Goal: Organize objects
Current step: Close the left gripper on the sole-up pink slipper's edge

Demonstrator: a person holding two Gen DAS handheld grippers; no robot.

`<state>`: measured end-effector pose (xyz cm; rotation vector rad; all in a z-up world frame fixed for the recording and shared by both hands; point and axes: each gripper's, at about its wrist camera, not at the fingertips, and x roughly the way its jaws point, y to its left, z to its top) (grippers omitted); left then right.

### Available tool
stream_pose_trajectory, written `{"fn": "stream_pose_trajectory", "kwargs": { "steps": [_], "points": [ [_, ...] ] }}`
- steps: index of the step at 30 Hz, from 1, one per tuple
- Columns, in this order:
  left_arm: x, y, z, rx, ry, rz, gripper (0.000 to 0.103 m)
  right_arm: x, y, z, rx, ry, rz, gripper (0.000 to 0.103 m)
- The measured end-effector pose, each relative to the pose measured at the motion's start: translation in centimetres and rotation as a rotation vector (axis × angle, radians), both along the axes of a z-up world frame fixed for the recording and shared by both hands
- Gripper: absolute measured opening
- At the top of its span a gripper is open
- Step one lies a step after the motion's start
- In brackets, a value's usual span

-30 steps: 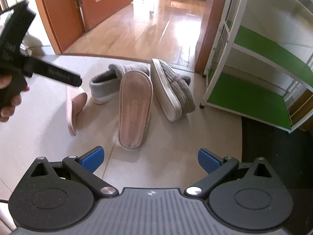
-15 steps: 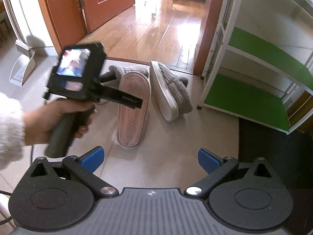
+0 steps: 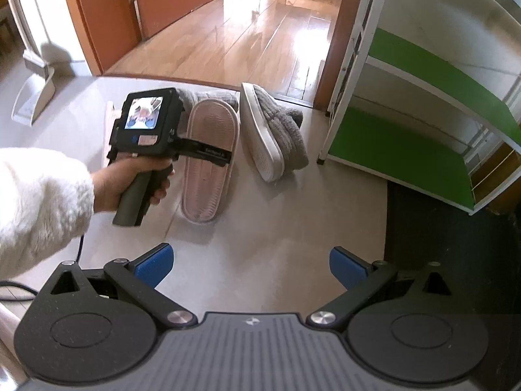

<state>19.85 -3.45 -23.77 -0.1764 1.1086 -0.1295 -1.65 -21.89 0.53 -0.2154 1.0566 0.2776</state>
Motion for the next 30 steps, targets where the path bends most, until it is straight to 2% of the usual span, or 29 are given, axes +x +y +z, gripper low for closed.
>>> {"fn": "stream_pose_trajectory", "kwargs": {
  "steps": [6, 8, 10, 16, 19, 22, 27, 28, 29, 30],
  "points": [
    [0.7, 0.7, -1.6, -0.046, 0.012, 0.024, 0.099, -0.4, 0.4, -0.3, -0.033, -0.005, 0.018, 0.103],
    [0.8, 1.0, -1.8, -0.071, 0.018, 0.026, 0.093, -0.3, 0.4, -0.4, -0.036, -0.001, 0.018, 0.103],
    [1.0, 1.0, -1.9, -0.092, 0.023, 0.021, 0.079, -0.3, 0.5, -0.4, -0.038, -0.001, 0.013, 0.103],
    [0.5, 1.1, -0.8, -0.064, -0.025, -0.005, 0.051, -0.3, 0.3, -0.5, -0.028, 0.009, 0.002, 0.103],
    [0.2, 0.8, -0.1, -0.048, -0.033, -0.020, 0.046, -0.4, 0.3, -0.4, -0.024, 0.005, 0.004, 0.103],
    [-0.6, 0.8, 0.6, 0.003, -0.046, -0.034, 0.041, -0.5, 0.5, -0.3, -0.030, -0.004, 0.013, 0.103],
    [-1.4, 0.8, 2.5, 0.046, -0.049, -0.024, 0.040, -0.8, 0.7, -0.1, -0.033, -0.015, 0.027, 0.103],
    [-1.9, 0.7, 2.7, 0.060, -0.052, -0.022, 0.021, -0.7, 0.7, -0.1, -0.032, -0.014, 0.030, 0.103],
    [-1.9, 0.4, 2.8, 0.065, -0.044, -0.025, 0.020, -0.7, 0.7, -0.2, -0.032, -0.011, 0.031, 0.103],
    [-2.1, 0.4, 3.1, 0.064, -0.035, -0.019, 0.014, -0.6, 0.6, -0.2, -0.032, -0.007, 0.031, 0.103]
  ]
}}
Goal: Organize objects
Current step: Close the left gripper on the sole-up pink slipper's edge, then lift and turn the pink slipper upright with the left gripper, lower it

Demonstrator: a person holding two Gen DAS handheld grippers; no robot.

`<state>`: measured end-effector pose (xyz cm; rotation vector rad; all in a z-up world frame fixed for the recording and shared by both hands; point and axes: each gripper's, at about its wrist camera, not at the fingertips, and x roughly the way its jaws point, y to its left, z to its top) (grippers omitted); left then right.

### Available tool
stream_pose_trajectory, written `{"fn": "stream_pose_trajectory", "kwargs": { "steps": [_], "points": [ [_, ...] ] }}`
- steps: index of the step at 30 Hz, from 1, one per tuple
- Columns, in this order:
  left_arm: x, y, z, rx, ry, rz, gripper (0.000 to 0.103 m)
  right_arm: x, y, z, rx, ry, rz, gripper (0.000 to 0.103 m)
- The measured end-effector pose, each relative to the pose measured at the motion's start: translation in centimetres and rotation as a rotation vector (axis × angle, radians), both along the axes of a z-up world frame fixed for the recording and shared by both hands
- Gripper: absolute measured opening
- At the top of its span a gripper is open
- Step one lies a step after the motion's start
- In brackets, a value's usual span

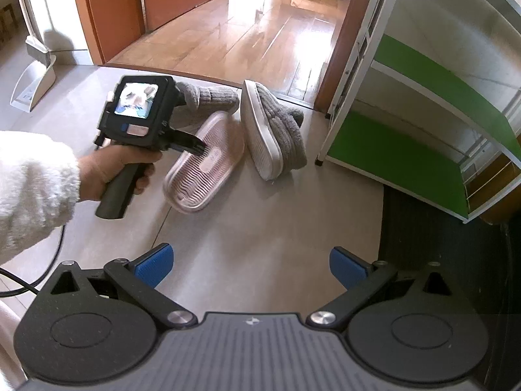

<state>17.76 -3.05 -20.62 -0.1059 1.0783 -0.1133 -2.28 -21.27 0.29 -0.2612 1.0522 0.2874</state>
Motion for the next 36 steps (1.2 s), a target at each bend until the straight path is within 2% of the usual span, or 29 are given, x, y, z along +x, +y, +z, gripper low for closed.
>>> {"fn": "stream_pose_trajectory", "kwargs": {
  "steps": [1, 3, 5, 10, 13, 17, 20, 21, 22, 24, 26, 29, 33, 34, 36],
  "points": [
    [-0.3, 0.0, 0.4, -0.005, 0.007, -0.009, 0.009, 0.1, 0.0, -0.1, 0.000, 0.007, 0.000, 0.103],
    [-0.9, -0.4, 0.8, -0.001, 0.027, -0.033, 0.005, 0.2, -0.1, -0.3, 0.010, 0.025, -0.005, 0.103],
    [-1.6, -0.7, 1.3, 0.016, 0.037, -0.065, 0.007, 0.3, -0.2, -0.5, 0.025, 0.044, -0.012, 0.103],
    [-2.8, -0.2, 0.9, -0.018, 0.079, -0.030, 0.021, -0.2, -0.3, -1.2, 0.023, 0.055, 0.005, 0.103],
    [-3.2, 0.3, 0.0, -0.030, 0.102, -0.008, 0.026, -0.4, 0.4, -2.7, -0.011, 0.045, 0.016, 0.103],
    [-3.9, 1.0, -1.2, -0.041, 0.116, 0.028, 0.028, 0.2, 1.9, -4.7, 0.017, 0.084, 0.080, 0.103],
    [-4.4, 2.1, -2.1, -0.047, 0.114, 0.056, 0.038, -0.2, 2.3, -5.4, 0.057, 0.121, 0.151, 0.103],
    [-4.7, 2.7, -2.3, -0.060, 0.114, 0.092, 0.046, -0.4, 2.4, -5.8, 0.053, 0.130, 0.185, 0.103],
    [-5.2, 3.5, -2.7, -0.093, 0.111, 0.128, 0.054, -0.4, 2.6, -6.1, 0.048, 0.133, 0.213, 0.103],
    [-6.1, 4.8, -3.7, -0.159, 0.122, 0.189, 0.064, -0.1, 2.9, -7.2, 0.047, 0.143, 0.228, 0.103],
    [-6.6, 5.2, -4.9, -0.185, 0.147, 0.190, 0.065, 0.5, 3.2, -8.0, 0.083, 0.165, 0.220, 0.103],
    [-6.5, 4.5, -6.1, -0.192, 0.150, 0.140, 0.065, 0.6, 3.1, -8.6, 0.094, 0.203, 0.188, 0.103],
    [-5.3, 3.2, -7.0, -0.246, 0.138, 0.091, 0.063, -0.5, 2.4, -7.6, 0.077, 0.257, 0.194, 0.103],
    [-5.2, 2.8, -7.0, -0.255, 0.130, 0.084, 0.057, -0.8, 2.3, -7.1, 0.062, 0.256, 0.204, 0.103],
    [-4.8, 2.5, -7.0, -0.274, 0.118, 0.074, 0.055, -1.5, 2.1, -6.3, 0.035, 0.247, 0.220, 0.103]
  ]
}}
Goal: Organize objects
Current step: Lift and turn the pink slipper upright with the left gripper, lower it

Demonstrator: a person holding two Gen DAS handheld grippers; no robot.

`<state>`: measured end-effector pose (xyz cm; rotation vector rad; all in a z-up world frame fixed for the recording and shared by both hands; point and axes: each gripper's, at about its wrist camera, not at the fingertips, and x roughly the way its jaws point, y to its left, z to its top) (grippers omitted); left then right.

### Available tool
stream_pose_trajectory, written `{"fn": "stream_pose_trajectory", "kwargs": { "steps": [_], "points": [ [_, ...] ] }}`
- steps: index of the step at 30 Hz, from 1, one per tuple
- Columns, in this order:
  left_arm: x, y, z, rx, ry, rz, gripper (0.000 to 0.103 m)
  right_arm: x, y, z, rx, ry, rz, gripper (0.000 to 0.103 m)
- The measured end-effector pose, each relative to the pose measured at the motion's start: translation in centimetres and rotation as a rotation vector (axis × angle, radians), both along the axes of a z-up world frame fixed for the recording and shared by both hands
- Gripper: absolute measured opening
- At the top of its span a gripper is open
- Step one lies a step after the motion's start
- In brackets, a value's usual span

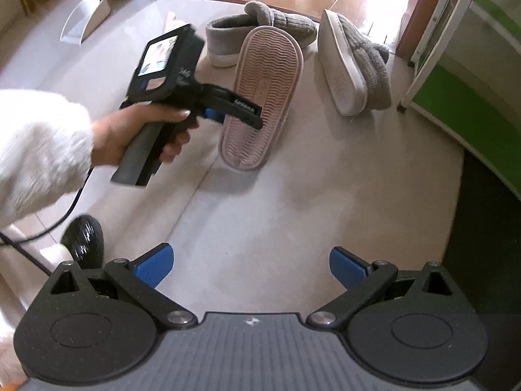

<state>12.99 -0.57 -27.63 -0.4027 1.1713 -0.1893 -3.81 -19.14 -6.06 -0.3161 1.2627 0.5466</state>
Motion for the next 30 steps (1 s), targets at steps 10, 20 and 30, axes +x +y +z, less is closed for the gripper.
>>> {"fn": "stream_pose_trajectory", "kwargs": {
  "steps": [10, 20, 30],
  "points": [
    [0.3, -3.1, 4.7, 0.055, -0.102, -0.019, 0.020, 0.1, 0.0, 1.6, 0.020, -0.103, 0.012, 0.103],
    [-1.1, -5.5, 11.0, 0.246, -0.155, -0.142, 0.018, 0.4, -1.8, 3.6, 0.000, -0.193, -0.031, 0.103],
    [-8.0, -9.5, 13.5, 0.216, 0.000, -0.293, 0.041, -0.6, -4.0, 4.3, -0.022, -0.218, -0.013, 0.103]
  ]
}}
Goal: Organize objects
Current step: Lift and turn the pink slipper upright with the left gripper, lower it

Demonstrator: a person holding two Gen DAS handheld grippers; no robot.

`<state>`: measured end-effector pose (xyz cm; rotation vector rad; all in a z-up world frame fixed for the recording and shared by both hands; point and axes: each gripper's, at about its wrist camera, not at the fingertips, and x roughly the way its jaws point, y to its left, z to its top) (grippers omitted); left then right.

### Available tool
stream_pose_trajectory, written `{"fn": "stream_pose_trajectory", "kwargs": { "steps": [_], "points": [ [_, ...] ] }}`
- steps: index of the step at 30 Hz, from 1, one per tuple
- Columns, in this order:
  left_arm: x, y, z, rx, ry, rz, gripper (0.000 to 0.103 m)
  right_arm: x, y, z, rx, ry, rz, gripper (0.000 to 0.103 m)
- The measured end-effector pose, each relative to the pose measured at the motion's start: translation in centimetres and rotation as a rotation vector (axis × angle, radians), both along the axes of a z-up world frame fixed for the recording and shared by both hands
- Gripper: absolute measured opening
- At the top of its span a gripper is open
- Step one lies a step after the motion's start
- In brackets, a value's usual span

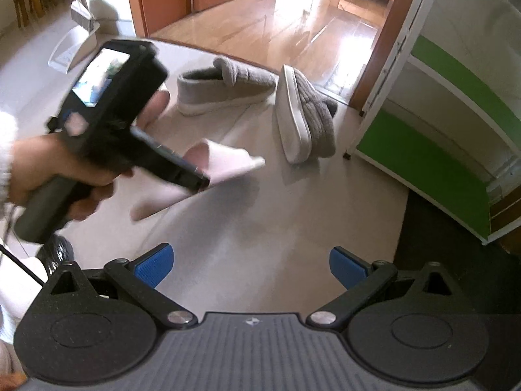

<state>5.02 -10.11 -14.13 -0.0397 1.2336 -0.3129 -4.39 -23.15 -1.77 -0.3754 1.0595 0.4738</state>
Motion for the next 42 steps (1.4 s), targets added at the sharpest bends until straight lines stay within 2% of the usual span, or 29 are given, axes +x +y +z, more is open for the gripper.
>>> {"fn": "stream_pose_trajectory", "kwargs": {
  "steps": [1, 3, 5, 8, 12, 14, 15, 16, 17, 20, 22, 25, 28, 30, 33, 35, 38, 40, 42],
  "points": [
    [-0.4, -0.3, 0.3, -0.001, 0.006, -0.011, 0.057, -0.1, -0.1, -0.1, -0.010, 0.001, 0.000, 0.103],
    [-1.3, -0.3, 1.3, -0.014, -0.036, -0.005, 0.065, -0.1, -0.4, -0.3, -0.024, 0.014, -0.001, 0.103],
    [-1.6, -0.1, 1.8, -0.008, -0.051, -0.020, 0.067, -0.1, -0.6, -0.2, -0.032, 0.039, -0.003, 0.103],
    [-1.5, 0.0, 1.2, 0.068, -0.095, -0.067, 0.068, -0.1, -0.9, 0.2, -0.045, 0.062, -0.007, 0.103],
    [-1.7, 0.0, -2.5, 0.193, -0.109, -0.165, 0.068, -0.6, -1.9, 0.7, -0.080, 0.068, 0.038, 0.103],
    [-1.6, 0.0, -4.8, 0.229, -0.096, -0.193, 0.068, -0.7, -2.4, 0.5, -0.092, 0.055, 0.033, 0.103],
    [-1.5, 0.0, -6.0, 0.252, -0.089, -0.200, 0.065, -0.7, -2.5, 0.5, -0.084, 0.048, 0.025, 0.103],
    [-1.4, 0.0, -7.2, 0.273, -0.078, -0.204, 0.054, -0.7, -2.6, 0.4, -0.073, 0.043, 0.013, 0.103],
    [-1.1, -0.1, -8.1, 0.280, -0.066, -0.200, 0.048, -0.6, -2.8, 0.2, -0.061, 0.043, 0.000, 0.103],
    [0.0, 0.3, -10.2, 0.255, -0.046, -0.128, 0.040, -0.4, -3.0, -0.6, -0.031, 0.076, -0.008, 0.103],
    [0.3, 0.5, -10.5, 0.241, -0.043, -0.057, 0.013, -0.3, -3.1, -1.1, -0.029, 0.085, -0.015, 0.103],
    [0.1, 0.7, -10.5, 0.188, 0.004, 0.064, 0.010, -0.2, -3.3, -1.6, -0.042, 0.095, -0.030, 0.103],
    [-1.0, -0.4, -10.1, 0.189, 0.027, 0.112, 0.009, 0.1, -3.5, -1.6, -0.051, 0.093, -0.043, 0.103],
    [-1.7, -1.1, -9.7, 0.159, 0.041, 0.156, 0.010, 0.3, -3.8, -1.4, -0.039, 0.080, -0.056, 0.103],
    [-2.8, -2.9, -9.2, 0.143, 0.036, 0.146, 0.009, 0.2, -4.3, -1.1, -0.021, 0.075, -0.066, 0.103],
    [-3.3, -3.9, -8.9, 0.148, 0.056, 0.154, 0.010, 0.1, -4.4, -1.2, -0.022, 0.072, -0.067, 0.103],
    [-3.7, -4.5, -8.6, 0.100, 0.100, 0.183, 0.021, 0.0, -4.5, -1.3, -0.029, 0.060, -0.042, 0.103],
    [-4.1, -4.9, -8.1, 0.071, 0.115, 0.162, 0.033, -0.1, -4.4, -1.6, -0.036, 0.047, -0.016, 0.103],
    [-4.3, -5.2, -7.0, 0.088, 0.098, 0.122, 0.044, -0.1, -4.5, -1.7, -0.027, 0.030, 0.000, 0.103]
  ]
}}
